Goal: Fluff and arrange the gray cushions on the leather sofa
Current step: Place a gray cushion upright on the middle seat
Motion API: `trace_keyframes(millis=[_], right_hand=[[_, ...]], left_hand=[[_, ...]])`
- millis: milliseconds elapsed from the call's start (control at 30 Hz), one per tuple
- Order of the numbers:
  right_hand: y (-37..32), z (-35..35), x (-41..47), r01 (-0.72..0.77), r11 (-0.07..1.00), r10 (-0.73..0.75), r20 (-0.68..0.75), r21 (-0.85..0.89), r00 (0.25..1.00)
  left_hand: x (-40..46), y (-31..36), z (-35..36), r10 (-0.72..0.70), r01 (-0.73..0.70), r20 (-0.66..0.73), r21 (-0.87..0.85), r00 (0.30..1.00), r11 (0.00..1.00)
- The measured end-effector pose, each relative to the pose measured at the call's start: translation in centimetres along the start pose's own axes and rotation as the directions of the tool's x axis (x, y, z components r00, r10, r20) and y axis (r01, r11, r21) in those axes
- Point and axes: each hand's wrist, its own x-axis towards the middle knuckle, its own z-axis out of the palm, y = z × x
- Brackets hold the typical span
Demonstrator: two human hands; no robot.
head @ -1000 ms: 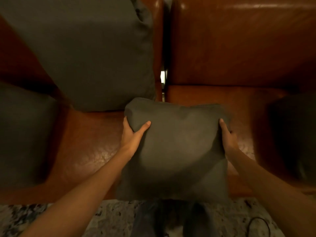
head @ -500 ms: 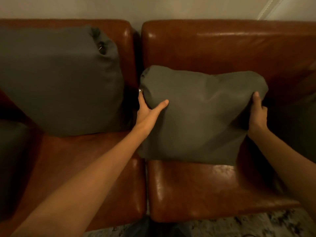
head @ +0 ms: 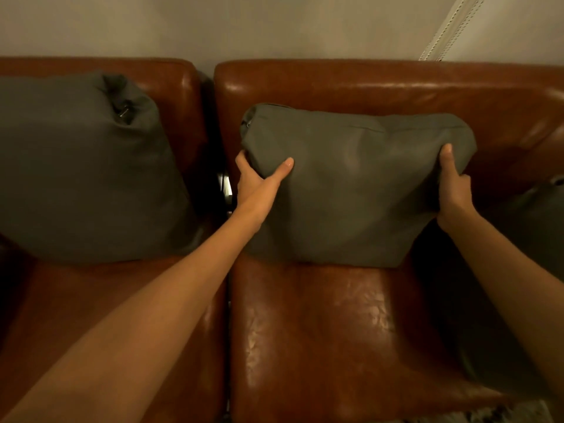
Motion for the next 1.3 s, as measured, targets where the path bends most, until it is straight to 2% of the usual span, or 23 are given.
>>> trace_keyframes(millis=[100, 167, 467, 600, 667, 833, 1033, 1300], right_hand=[[0.4, -0.4, 0.6, -0.036, 0.999, 0.035, -0.075, -0.012, 0.997], [1.1, -0.9, 1.0, -0.066, 0.997, 0.064, -0.073, -0.033, 0.995], [0.0, -0.8, 1.8, -0.177, 0.984, 0.17, 0.163, 0.027, 0.972], [0.4, -0.5, 1.4, -0.085, 0.994, 0.07, 0.193, 0.069, 0.979], [0.8, -0.1, 1.3, -0.042, 0.998, 0.03, 0.196, 0.056, 0.98], [0.7, 0.3, 1.3, -0.077, 0.996, 0.066, 0.221, 0.041, 0.973], [1.2, 0.9, 1.4, -0.131, 0.987, 0.105, 0.253, 0.09, 0.962], [1.8, 2.2, 0.1, -0.095, 0.995, 0.084, 0.228, 0.036, 0.97]], left_hand=[[-0.3, -0.7, 0.8, -0.013, 0.012, 0.011, 0.057, 1.0, 0.998], [-0.4, -1.2, 1.6, -0.028, 0.026, 0.02, 0.092, 0.999, 0.995], [0.4, -0.9, 2.8, -0.045, 0.052, -0.09, 0.078, 0.995, 0.996], [-1.2, -1.5, 2.5, -0.038, 0.054, -0.242, 0.059, 0.97, 0.997], [-1.9, -2.1, 2.2, -0.035, 0.048, -0.27, 0.04, 0.962, 0.998], [-1.4, -1.5, 2.5, -0.027, 0.041, -0.22, 0.063, 0.975, 0.997], [-0.7, -0.7, 1.7, -0.001, 0.009, -0.246, 0.031, 0.969, 0.999], [0.0, -1.5, -0.6, -0.079, 0.084, -0.127, 0.038, 0.989, 0.996]])
